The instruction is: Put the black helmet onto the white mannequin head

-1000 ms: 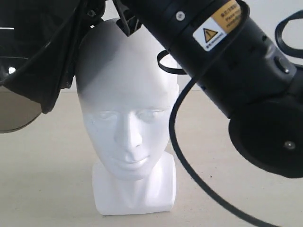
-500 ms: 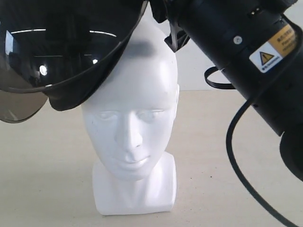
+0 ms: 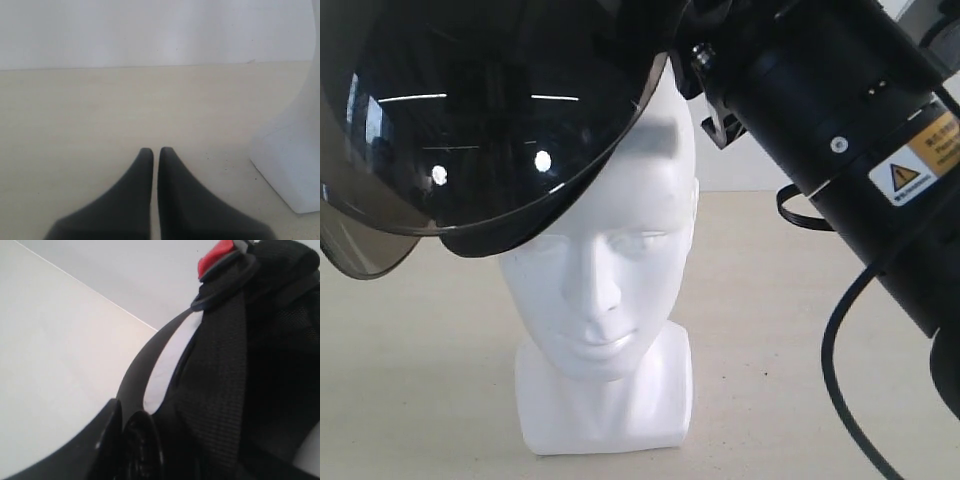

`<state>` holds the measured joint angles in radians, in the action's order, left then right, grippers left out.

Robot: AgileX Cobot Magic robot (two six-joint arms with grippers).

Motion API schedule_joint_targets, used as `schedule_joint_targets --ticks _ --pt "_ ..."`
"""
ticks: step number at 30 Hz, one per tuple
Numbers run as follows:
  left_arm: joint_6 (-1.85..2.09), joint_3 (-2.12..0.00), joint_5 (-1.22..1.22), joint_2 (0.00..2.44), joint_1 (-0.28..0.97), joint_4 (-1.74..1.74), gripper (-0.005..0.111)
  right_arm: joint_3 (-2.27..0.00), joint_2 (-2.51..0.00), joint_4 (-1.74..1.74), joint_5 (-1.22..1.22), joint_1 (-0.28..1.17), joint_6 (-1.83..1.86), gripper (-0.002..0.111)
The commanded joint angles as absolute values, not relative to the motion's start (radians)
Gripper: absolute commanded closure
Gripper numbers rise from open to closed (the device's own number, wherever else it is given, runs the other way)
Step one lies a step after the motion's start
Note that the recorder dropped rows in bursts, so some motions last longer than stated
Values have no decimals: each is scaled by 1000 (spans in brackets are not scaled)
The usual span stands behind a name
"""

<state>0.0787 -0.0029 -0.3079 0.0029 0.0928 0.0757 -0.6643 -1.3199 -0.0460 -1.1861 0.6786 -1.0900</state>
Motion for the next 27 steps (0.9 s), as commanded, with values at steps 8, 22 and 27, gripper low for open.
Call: schedule_joint_targets --ticks 8,22,27 --pt "82 0 -306 0 90 86 102 -654 -1298 -236 -1221 657 -883 108" --pt "82 0 -306 0 90 86 102 -562 -1296 -197 -1221 507 -1010 108" --pt "82 0 -306 0 90 86 102 -537 -1296 -212 -1221 507 -997 108"
